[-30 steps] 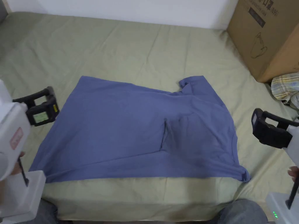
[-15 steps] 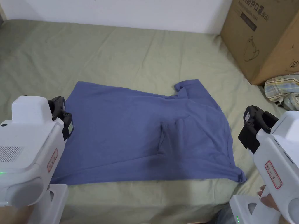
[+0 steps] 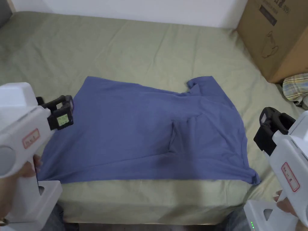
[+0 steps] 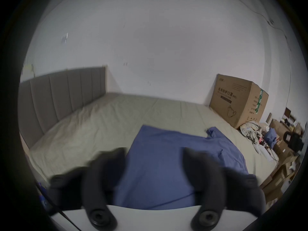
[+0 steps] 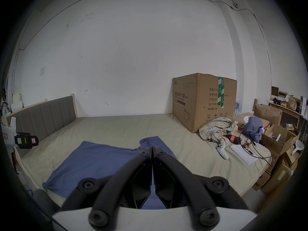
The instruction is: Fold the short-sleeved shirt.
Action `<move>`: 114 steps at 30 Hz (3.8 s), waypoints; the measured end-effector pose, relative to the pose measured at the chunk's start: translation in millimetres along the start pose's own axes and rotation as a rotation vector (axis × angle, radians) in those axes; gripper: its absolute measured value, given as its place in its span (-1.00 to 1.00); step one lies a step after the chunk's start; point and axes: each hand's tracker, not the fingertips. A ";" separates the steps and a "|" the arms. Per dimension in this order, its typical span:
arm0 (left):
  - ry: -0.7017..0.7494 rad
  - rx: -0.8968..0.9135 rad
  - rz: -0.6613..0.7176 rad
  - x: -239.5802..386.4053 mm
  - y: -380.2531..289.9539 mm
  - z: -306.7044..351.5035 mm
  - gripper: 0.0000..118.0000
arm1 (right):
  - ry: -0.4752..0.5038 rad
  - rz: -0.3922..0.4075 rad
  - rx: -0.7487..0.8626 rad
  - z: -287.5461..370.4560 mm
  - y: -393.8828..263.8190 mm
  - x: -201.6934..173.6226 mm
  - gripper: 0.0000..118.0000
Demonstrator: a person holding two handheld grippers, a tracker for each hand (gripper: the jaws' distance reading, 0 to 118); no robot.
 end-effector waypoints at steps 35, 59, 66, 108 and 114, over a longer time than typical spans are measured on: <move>0.132 -0.644 0.088 -78.3 -71.2 -65.6 -0.95 | -0.018 0.032 -0.148 -25.7 -14.5 2.4 -1.00; 0.112 -0.445 0.203 -62.3 -30.2 -43.9 -0.95 | -0.051 0.065 -0.836 -126.7 -131.5 73.5 -0.98; 0.111 -0.412 0.323 -64.0 -16.1 -52.9 -0.95 | 0.018 -0.045 -0.813 -114.7 -101.1 97.8 -0.98; 0.235 -0.098 -0.003 -6.8 79.9 -208.3 0.86 | -0.210 -0.134 -0.571 -215.2 -0.7 94.1 0.52; 0.195 0.131 -0.198 1.9 58.4 -114.8 0.97 | -0.114 0.028 -0.112 -114.5 31.6 41.3 0.84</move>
